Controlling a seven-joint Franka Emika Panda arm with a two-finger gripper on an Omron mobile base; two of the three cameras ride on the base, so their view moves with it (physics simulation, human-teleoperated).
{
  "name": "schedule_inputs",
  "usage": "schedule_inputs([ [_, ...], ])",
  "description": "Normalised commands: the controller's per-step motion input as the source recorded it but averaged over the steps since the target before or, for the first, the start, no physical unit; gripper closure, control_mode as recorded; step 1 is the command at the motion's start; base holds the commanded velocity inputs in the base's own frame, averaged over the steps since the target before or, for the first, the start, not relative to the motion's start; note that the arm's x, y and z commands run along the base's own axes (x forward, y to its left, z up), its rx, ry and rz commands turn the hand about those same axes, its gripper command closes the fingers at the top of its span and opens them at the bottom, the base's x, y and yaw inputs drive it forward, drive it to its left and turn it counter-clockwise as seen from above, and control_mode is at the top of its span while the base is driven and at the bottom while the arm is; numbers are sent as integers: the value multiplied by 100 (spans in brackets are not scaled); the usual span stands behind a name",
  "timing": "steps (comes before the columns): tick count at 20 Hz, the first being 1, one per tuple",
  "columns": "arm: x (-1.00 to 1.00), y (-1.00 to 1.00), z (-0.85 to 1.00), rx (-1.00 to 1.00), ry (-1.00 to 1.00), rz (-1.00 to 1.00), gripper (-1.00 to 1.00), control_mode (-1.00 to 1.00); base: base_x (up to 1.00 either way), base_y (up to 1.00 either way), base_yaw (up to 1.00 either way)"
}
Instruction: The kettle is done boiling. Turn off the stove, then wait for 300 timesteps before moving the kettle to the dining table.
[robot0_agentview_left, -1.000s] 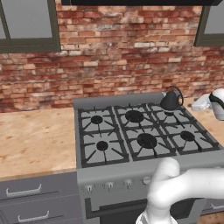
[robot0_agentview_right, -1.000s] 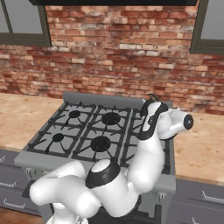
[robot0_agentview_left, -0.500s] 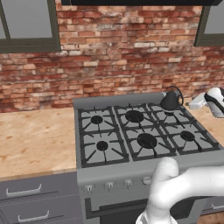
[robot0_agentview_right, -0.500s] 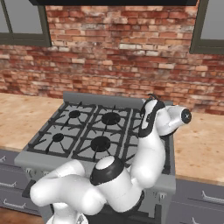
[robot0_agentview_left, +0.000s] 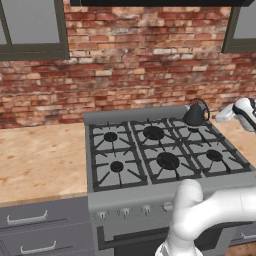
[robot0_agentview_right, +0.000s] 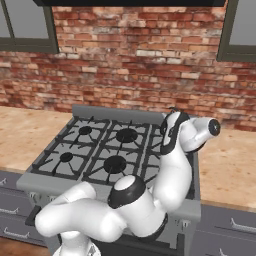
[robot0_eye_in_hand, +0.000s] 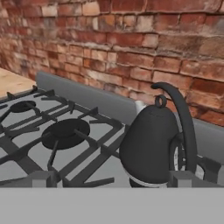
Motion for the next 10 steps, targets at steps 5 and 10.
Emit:
schedule_inputs([
  [5, 5, 0, -1, 0, 0, 0, -100, -100, 0, 0, 0],
  [10, 24, 0, -8, -1, 0, 0, -100, -100, 0, 0, 0],
])
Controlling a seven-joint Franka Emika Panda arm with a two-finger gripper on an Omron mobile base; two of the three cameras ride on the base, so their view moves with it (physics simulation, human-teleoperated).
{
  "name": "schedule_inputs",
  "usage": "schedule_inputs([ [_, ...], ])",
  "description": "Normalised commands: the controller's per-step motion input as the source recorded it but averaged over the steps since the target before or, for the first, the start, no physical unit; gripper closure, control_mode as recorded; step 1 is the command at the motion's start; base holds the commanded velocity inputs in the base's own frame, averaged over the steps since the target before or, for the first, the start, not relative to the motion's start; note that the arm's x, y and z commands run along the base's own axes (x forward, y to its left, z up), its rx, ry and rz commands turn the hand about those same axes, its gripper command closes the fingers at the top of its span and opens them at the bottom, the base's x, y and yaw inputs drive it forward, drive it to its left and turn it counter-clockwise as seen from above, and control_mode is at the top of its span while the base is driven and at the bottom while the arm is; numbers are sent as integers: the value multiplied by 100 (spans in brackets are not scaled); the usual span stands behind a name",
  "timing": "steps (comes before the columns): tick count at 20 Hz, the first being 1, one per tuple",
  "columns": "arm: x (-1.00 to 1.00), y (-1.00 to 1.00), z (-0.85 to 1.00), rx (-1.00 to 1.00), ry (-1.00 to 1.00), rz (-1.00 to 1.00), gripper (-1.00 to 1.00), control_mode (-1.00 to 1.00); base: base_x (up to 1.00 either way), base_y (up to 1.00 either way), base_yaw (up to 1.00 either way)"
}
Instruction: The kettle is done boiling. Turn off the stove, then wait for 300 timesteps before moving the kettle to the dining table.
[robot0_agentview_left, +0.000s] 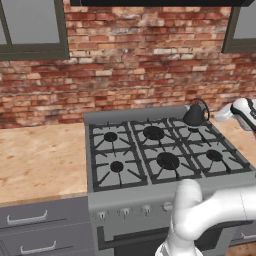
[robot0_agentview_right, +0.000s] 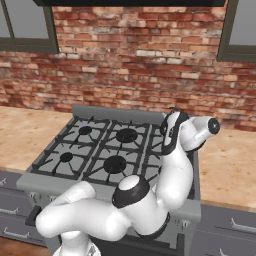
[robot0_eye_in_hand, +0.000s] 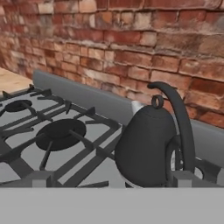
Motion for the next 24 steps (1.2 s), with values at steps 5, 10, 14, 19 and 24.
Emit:
schedule_inputs([
  [5, 28, 0, -14, 0, 0, 0, -100, -100, 0, 0, 0],
  [10, 30, -2, -12, -3, 0, 0, -100, -100, 0, 0, 0],
  [14, 36, -14, -8, 0, 3, 0, -100, -100, 0, 0, 0],
  [19, 34, -21, -9, -1, 3, 0, -100, -100, 0, 0, 0],
  [24, 24, -19, -10, -1, 2, 0, -100, -100, 0, 0, 0],
])
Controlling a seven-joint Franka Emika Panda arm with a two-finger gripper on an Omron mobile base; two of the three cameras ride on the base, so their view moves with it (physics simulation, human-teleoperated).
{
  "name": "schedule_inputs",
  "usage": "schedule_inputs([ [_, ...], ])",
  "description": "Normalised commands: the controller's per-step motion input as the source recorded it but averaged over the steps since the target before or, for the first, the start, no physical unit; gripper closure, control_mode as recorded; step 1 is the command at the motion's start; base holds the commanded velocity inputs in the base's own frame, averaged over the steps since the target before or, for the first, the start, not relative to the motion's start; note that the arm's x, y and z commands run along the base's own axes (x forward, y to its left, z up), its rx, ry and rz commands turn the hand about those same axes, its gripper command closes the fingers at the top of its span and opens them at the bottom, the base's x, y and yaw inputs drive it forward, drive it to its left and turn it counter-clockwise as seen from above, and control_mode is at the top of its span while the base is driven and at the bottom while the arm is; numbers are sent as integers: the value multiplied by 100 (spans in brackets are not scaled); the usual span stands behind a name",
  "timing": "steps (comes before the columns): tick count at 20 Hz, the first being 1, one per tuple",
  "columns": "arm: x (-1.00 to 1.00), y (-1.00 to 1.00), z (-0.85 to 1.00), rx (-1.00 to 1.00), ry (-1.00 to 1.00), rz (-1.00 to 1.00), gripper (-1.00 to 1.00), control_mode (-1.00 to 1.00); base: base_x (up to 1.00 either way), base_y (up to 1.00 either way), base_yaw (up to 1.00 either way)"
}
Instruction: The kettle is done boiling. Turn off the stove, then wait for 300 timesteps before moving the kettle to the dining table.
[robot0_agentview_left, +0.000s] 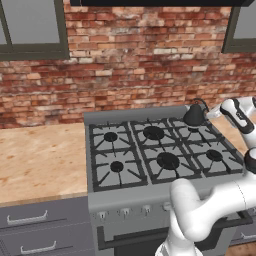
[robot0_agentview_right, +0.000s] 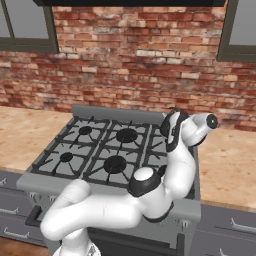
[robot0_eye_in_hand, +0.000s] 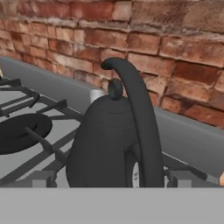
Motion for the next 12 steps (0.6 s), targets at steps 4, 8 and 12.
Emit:
schedule_inputs([
  [4, 22, -16, -9, 0, 0, 0, -100, -100, 0, 0, 0],
  [8, 21, -7, -9, 0, 0, 0, -100, -100, 0, 0, 0],
  [12, 14, 0, -11, 0, 0, 0, -100, -100, 0, 0, 0],
])
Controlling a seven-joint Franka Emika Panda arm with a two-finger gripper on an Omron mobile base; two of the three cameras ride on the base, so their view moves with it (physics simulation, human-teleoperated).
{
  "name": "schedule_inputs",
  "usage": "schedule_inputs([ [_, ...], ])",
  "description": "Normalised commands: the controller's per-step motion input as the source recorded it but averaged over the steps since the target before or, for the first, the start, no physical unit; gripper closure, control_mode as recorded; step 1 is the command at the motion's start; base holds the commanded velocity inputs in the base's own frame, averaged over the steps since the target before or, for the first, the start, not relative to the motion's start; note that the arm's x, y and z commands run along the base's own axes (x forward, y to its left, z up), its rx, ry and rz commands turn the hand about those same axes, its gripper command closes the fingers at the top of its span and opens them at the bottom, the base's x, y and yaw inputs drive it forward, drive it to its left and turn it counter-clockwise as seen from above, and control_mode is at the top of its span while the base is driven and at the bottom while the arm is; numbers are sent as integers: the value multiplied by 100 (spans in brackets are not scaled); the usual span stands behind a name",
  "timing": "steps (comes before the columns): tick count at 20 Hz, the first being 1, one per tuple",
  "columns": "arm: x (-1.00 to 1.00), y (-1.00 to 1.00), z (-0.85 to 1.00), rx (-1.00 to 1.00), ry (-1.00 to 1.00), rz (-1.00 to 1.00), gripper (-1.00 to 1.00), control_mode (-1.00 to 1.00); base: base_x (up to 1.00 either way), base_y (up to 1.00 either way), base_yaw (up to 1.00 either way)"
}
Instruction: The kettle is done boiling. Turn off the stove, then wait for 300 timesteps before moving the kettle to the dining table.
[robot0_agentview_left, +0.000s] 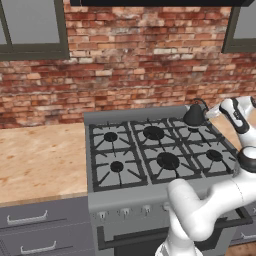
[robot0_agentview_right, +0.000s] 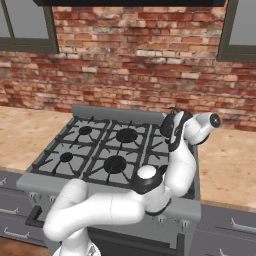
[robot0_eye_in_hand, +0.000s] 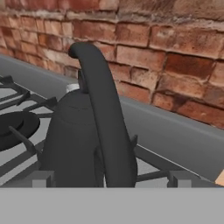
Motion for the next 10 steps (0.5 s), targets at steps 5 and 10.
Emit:
schedule_inputs([
  [5, 10, 0, -10, 0, 0, 0, -100, -100, 0, 0, 0],
  [10, 8, 0, -10, 0, 0, 1, -100, -100, 0, 0, 0],
])
